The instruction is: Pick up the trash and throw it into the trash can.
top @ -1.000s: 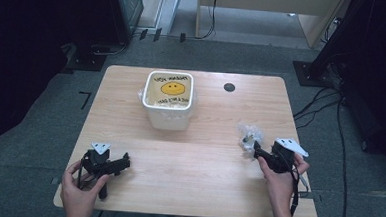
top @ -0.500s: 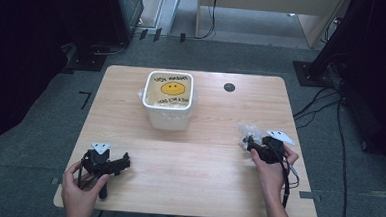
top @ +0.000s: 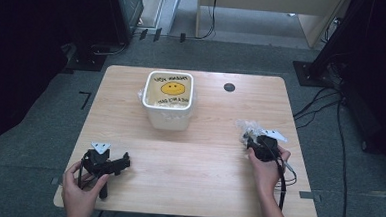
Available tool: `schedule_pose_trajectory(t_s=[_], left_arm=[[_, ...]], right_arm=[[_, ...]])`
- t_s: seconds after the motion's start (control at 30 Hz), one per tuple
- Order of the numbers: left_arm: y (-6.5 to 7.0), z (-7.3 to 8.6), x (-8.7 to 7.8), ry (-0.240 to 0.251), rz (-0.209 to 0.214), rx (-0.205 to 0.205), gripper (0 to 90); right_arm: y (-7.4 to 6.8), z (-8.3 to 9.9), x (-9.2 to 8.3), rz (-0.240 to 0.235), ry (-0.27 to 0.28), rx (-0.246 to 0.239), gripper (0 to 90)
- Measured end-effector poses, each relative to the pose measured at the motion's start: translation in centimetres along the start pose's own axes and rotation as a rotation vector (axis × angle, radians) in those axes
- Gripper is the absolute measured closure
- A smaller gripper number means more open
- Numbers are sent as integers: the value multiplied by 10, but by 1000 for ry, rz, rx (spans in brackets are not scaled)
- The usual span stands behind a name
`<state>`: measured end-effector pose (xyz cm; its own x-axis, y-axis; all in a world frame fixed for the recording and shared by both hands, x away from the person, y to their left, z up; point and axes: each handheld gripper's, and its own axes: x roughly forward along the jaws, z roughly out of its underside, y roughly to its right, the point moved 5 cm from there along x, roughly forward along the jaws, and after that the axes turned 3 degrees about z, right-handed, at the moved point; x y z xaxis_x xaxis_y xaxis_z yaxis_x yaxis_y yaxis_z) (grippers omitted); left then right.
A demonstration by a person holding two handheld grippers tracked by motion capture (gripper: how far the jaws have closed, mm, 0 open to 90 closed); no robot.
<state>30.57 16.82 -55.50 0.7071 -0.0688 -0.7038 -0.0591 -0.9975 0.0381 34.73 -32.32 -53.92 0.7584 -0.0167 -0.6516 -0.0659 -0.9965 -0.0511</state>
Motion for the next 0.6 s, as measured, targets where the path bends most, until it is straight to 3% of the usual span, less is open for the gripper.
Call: schedule_pose_trajectory(t_s=[0.07,0.2,0.6], left_arm=[[0,0,0,0,0,0,0],[0,0,0,0,0,0,0],[0,0,0,0,0,0,0]], right_arm=[[1,-1,-2,-15,13,16,717],[1,-7,-8,-38,57,30,772],[-19,-30,-35,-84,167,-1,775]])
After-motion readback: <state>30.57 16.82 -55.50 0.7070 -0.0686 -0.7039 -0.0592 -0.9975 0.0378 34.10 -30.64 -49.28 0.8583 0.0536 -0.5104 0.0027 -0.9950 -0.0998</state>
